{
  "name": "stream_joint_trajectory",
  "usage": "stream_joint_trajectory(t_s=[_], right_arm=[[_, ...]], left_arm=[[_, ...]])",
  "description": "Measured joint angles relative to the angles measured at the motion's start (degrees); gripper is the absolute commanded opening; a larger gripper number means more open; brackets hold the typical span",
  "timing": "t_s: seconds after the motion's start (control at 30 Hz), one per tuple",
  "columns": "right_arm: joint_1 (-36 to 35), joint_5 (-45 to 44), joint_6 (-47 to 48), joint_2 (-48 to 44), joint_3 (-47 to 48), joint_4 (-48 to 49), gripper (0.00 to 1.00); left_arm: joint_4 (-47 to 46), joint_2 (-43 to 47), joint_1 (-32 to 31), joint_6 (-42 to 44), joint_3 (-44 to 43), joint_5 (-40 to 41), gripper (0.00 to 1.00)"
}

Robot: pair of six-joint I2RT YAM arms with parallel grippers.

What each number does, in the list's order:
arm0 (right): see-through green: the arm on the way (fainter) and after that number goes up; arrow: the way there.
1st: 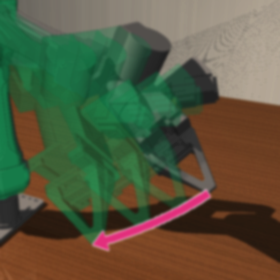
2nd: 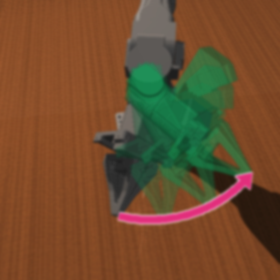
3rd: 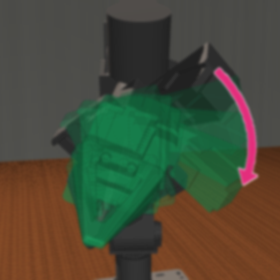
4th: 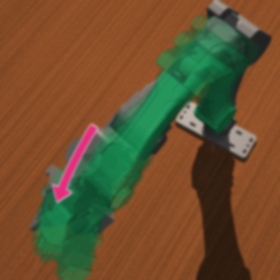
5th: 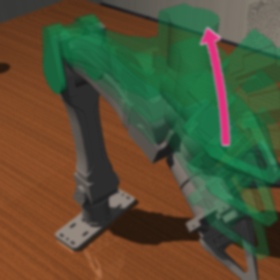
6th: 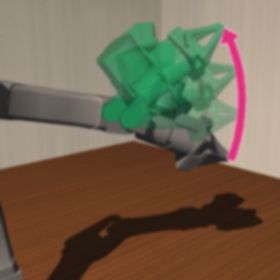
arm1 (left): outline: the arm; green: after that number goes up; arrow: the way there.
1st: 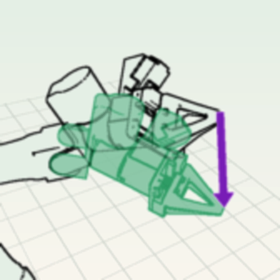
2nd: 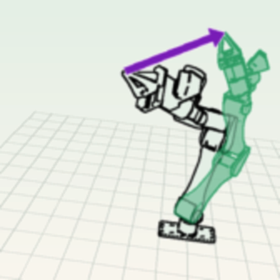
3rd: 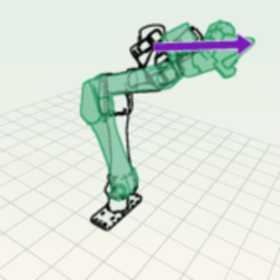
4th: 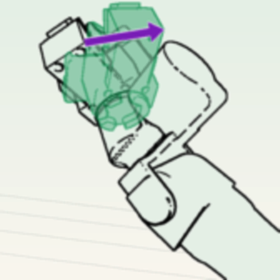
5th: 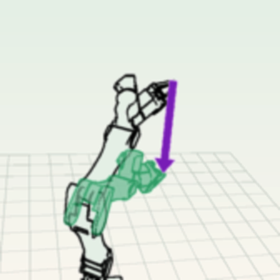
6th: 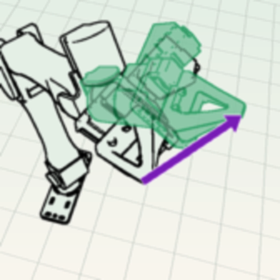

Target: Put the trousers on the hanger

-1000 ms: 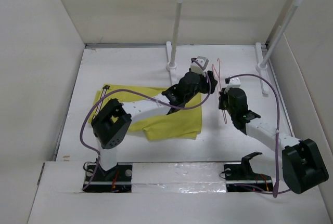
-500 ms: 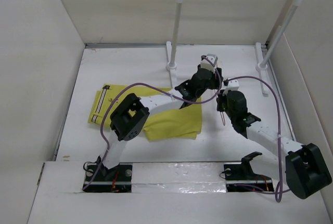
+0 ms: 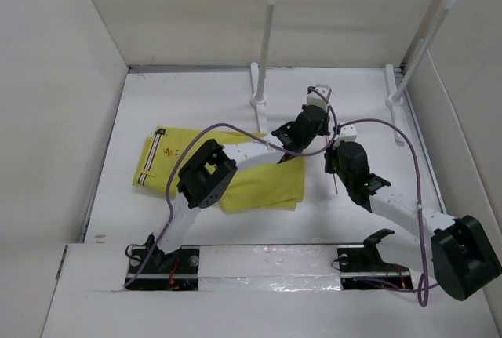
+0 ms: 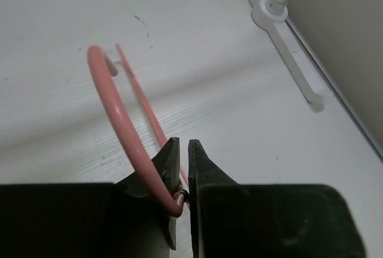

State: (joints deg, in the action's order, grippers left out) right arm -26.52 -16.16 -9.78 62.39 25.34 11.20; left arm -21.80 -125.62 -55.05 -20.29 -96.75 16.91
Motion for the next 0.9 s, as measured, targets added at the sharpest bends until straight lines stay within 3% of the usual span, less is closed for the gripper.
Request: stream_joint_trajectory(t_s=[0.03, 0.07, 0.17, 0.27, 0.33, 0.43, 0.53, 0.57, 0.7, 0.83, 0.9], right_arm=[[-0.22, -0.20, -0.15, 0.00, 0.00, -0.15, 0.17], [-0.35, -0.26, -0.33, 0.00, 0.00, -0.35, 0.38], [-1.03, -0.24, -0.55, -0.57, 0.00, -0.87, 0.66], [-1.88, 0.63, -0.31, -3.39, 0.02, -3.91, 0.77], [-2.51, 1.84, -0.22, -7.15, 0.00, -6.73, 0.78], [-3.10, 3.65, -0.07, -13.55, 0.00, -10.84, 0.75], [-3.21, 5.38, 0.42, -19.30, -0.09, -14.10, 0.33], [-3.21, 5.95, 0.48, -20.81, -0.22, -14.38, 0.01], [-3.19, 8.09, 0.52, -21.97, -0.96, -14.10, 0.00], [-3.15, 11.78, 0.70, -14.38, -0.98, -10.40, 0.01], [-2.95, 14.45, 0.76, -8.98, -0.96, -8.59, 0.18]], left_arm=[[-0.48, 0.02, 0.00, -0.20, 0.35, 0.04, 0.00], [-1.05, 0.02, -0.02, -0.42, 0.72, 0.11, 0.00], [-2.03, 0.79, -0.04, -1.03, 3.67, 0.11, 0.00], [-3.65, 3.26, 0.02, -2.56, 9.90, -0.22, 0.00], [-4.98, 5.40, 0.04, -4.11, 14.01, -0.50, 0.00], [-7.80, 9.40, 0.00, -6.36, 19.67, -0.72, 0.00], [-11.10, 13.62, -0.22, -8.92, 25.16, -0.48, 0.00], [-12.55, 15.06, -0.37, -9.90, 27.12, -0.17, 0.00], [-17.86, 19.63, -1.40, -13.40, 34.12, 1.64, 0.00], [-22.03, 20.74, -1.97, -16.50, 38.73, 2.73, 0.00], [-22.93, 20.74, -1.97, -18.01, 40.61, 2.75, 0.00]])
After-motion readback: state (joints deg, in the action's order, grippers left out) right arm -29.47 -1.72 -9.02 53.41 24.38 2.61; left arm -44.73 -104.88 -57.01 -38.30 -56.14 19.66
